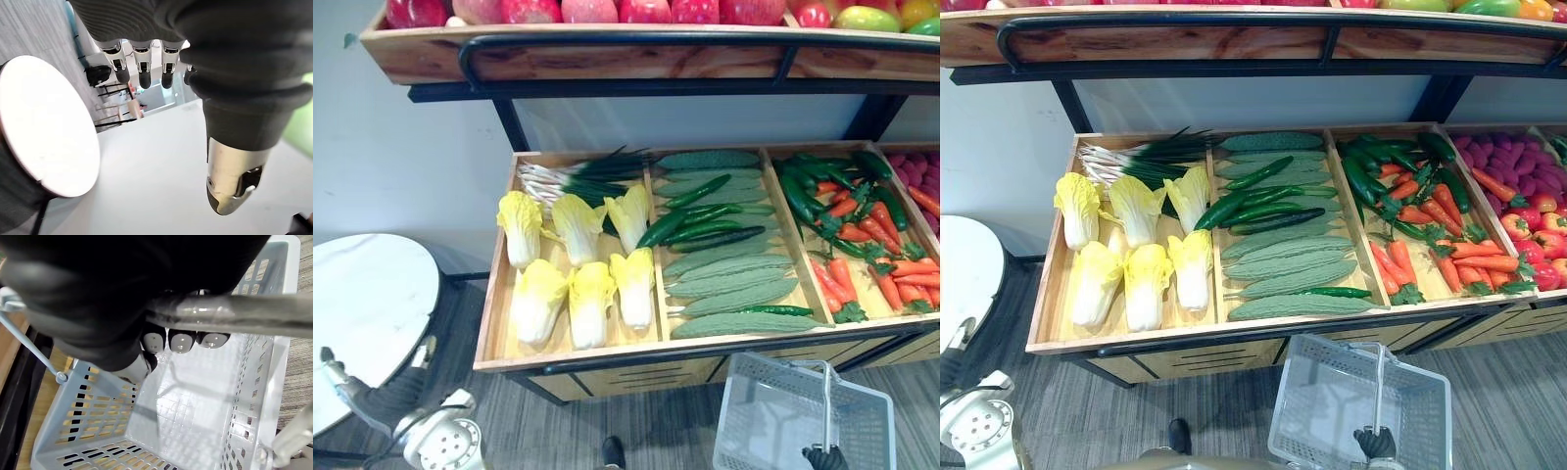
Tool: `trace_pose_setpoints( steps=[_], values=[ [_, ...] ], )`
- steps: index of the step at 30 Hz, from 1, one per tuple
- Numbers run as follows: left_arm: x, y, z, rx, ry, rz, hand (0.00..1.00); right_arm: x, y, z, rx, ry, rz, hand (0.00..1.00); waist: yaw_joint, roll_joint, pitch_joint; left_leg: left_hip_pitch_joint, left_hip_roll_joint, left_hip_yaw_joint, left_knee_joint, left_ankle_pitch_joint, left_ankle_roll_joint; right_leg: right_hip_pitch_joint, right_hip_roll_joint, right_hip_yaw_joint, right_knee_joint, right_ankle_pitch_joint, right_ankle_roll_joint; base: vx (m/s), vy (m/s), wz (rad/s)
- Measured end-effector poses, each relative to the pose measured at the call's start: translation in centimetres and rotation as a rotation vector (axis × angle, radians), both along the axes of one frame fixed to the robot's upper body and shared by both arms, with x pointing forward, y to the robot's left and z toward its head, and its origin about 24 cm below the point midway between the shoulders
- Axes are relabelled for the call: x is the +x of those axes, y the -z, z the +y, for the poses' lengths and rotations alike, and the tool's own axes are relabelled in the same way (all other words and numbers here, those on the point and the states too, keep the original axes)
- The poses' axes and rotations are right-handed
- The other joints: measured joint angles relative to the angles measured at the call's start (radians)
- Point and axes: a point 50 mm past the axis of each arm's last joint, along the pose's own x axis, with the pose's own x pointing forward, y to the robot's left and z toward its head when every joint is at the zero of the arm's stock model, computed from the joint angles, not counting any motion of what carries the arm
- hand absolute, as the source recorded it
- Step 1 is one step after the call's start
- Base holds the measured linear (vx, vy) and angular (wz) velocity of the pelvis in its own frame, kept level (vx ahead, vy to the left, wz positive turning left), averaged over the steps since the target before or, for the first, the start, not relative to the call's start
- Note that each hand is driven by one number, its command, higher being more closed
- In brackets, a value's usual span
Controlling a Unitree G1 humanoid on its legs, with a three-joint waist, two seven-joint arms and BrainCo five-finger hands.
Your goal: Pick vegetable in the basket
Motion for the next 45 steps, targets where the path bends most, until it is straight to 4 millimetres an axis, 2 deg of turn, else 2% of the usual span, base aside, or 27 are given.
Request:
trace_pose_setpoints(
  steps=[3, 9, 13, 18, 27, 40, 45],
  values=[
    [0.2, 2.5, 0.5, -0.077, 0.024, 0.112, 0.0, 0.5, -0.1, 0.2, 0.001, -0.031, -0.006, 1.0, -0.001, -0.006, 0.001, 0.002, 0.003, 0.005, 0.0, -0.003, 0.005, -0.002, 0.0, 0.006, -0.001, 0.001, 0.002, 0.08, -0.009, -0.11],
    [0.4, 4.4, 0.7, -0.151, 0.054, 0.198, 0.0, 0.7, -0.2, 0.1, -0.003, -0.032, -0.011, 1.0, -0.001, -0.003, 0.005, 0.015, 0.004, 0.02, 0.0, -0.006, 0.009, 0.004, 0.005, 0.026, -0.01, 0.004, 0.006, 0.1, -0.01, -0.1],
    [1.0, 4.6, 1.1, -0.155, 0.092, 0.228, 0.0, 0.9, -0.1, 0.0, -0.009, -0.024, -0.008, 1.0, -0.001, 0.005, 0.011, 0.016, 0.011, 0.024, 0.0, -0.007, 0.008, 0.005, 0.014, 0.027, -0.016, 0.0, 0.001, 0.07, -0.017, -0.05],
    [1.9, 4.8, 0.8, -0.106, 0.163, 0.301, 0.0, 1.0, -0.1, -0.4, -0.024, -0.008, -0.004, 1.0, -0.001, 0.018, 0.02, 0.016, 0.012, 0.026, 0.0, -0.009, 0.006, 0.004, 0.014, 0.028, -0.017, 0.0, 0.0, 0.02, -0.002, 0.0],
    [3.2, 4.6, 0.5, -0.051, 0.262, 0.361, 0.0, 1.0, 0.1, -0.8, -0.016, 0.031, 0.015, 1.0, -0.001, 0.021, 0.023, 0.018, 0.009, 0.03, 0.0, -0.014, 0.001, 0.004, 0.015, 0.032, -0.018, -0.001, -0.001, 0.02, 0.003, -0.01],
    [6.3, 5.0, -1.5, -0.006, 0.445, 0.437, 0.0, 2.2, -0.2, -1.7, -0.031, 0.041, 0.013, 1.0, -0.002, 0.035, 0.062, 0.011, 0.007, 0.036, 0.0, -0.016, 0.0, -0.009, 0.016, 0.038, -0.018, -0.002, -0.002, 0.02, 0.001, -0.01],
    [7.9, 4.2, -1.8, 0.047, 0.487, 0.432, 0.0, 3.1, -0.6, -2.3, -0.048, 0.043, -0.003, 1.0, -0.001, 0.039, 0.089, -0.005, 0.004, 0.035, 0.006, -0.015, 0.001, -0.03, 0.012, 0.043, -0.008, -0.002, -0.002, 0.04, 0.006, -0.01]
  ],
)
